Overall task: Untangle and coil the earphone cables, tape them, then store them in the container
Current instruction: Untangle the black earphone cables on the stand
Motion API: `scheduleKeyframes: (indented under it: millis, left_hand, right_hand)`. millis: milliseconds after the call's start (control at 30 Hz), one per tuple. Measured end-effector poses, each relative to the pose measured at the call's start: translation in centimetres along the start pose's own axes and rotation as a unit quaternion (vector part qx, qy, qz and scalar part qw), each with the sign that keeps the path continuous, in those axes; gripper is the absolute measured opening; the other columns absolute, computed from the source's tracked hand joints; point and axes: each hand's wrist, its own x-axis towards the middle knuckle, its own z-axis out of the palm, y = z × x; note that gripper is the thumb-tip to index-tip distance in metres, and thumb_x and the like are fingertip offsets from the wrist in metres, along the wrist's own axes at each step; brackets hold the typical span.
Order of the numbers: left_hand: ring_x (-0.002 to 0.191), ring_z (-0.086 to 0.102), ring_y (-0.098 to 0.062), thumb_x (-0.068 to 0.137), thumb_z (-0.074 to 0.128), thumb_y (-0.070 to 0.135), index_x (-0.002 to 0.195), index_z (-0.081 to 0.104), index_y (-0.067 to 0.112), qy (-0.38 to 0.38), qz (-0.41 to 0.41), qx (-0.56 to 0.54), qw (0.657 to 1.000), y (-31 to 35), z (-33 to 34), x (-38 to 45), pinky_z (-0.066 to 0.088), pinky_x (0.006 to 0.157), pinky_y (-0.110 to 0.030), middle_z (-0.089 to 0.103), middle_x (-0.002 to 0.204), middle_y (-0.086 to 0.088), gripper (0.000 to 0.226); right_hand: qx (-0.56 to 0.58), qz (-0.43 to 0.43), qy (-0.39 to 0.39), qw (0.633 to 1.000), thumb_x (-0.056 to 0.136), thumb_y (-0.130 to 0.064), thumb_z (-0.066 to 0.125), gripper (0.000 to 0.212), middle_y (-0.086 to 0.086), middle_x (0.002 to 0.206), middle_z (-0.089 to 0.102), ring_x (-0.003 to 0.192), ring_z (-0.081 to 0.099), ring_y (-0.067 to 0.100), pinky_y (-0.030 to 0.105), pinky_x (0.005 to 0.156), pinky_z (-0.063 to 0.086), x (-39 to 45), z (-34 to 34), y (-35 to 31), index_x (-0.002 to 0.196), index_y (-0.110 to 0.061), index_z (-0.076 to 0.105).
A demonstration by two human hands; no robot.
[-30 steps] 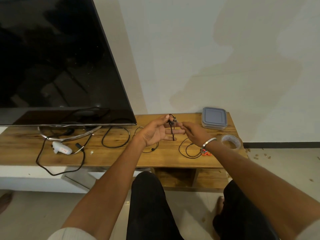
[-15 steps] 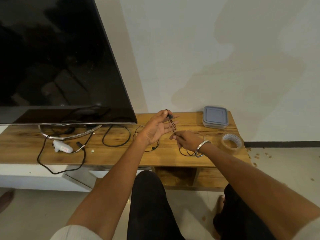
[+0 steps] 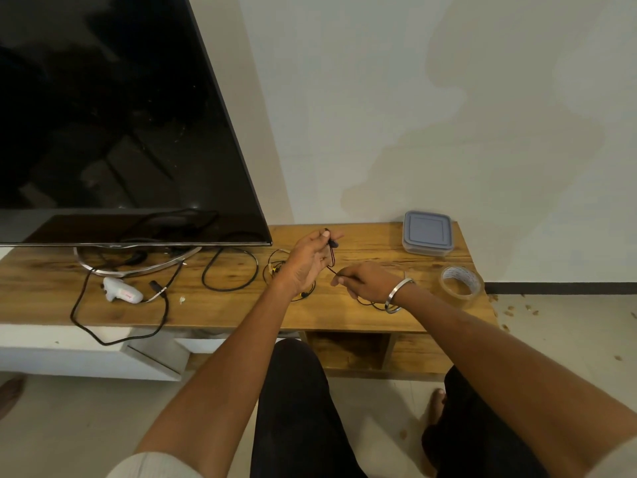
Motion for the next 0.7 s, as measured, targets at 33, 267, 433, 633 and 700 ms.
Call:
scheduleKeyframes:
  millis: [33,267,433,633,700]
  left_hand:
    - [0.131,0.042,-0.026,0.103,0.041,0.022,0.083,0.064,0.022,0.000,-0.004,0.018,1.000,0.0,-0.1,0.1,0.026,0.109,-0.045,0.057,0.125,-0.009,0.030]
    - [0.127,0.047,-0.018,0.103,0.044,0.024,0.083,0.058,0.019,-0.015,-0.024,0.130,0.991,-0.2,-1.3,-0.2,0.031,0.099,-0.042,0.061,0.128,-0.004,0.025]
    - [0.111,0.053,-0.014,0.101,0.046,0.027,0.088,0.066,0.019,-0.044,-0.017,0.279,0.959,-0.9,-1.7,-0.6,0.037,0.092,-0.036,0.064,0.120,-0.011,0.025]
    - [0.109,0.057,-0.014,0.099,0.048,0.037,0.097,0.069,0.023,-0.041,-0.021,0.339,0.940,-2.2,-2.5,-0.5,0.043,0.099,-0.043,0.068,0.108,0.003,0.025]
    - [0.109,0.058,-0.016,0.099,0.048,0.038,0.097,0.070,0.024,-0.053,-0.031,0.342,0.938,-2.2,-2.3,-0.5,0.043,0.099,-0.044,0.068,0.109,0.003,0.026]
  right_hand:
    - [-0.001,0.000,-0.005,1.000,0.101,-0.028,0.038,0.030,0.000,0.075,0.063,0.061,0.052,0.007,0.015,0.059,0.038,0.0,-0.1,-0.1,0.114,-0.020,0.064]
    - [0.012,0.003,0.002,1.000,0.095,-0.028,0.050,0.019,-0.004,0.066,0.057,0.059,0.047,0.014,0.025,0.057,0.039,-0.2,-1.4,0.2,0.098,-0.027,0.068]
    - [0.083,0.015,0.009,0.996,0.093,-0.023,0.054,0.016,-0.004,0.059,0.056,0.048,0.049,0.009,0.022,0.053,0.044,-0.6,-2.9,-0.2,0.087,-0.024,0.069]
    - [0.120,0.016,0.012,0.993,0.092,-0.024,0.057,0.015,-0.006,0.056,0.050,0.046,0.042,0.004,0.018,0.050,0.040,-1.2,-3.9,-0.1,0.089,-0.021,0.071]
    - [0.129,0.015,0.015,0.991,0.092,-0.024,0.057,0.015,-0.006,0.057,0.051,0.047,0.043,0.004,0.015,0.048,0.040,-1.3,-4.0,-0.1,0.087,-0.023,0.071]
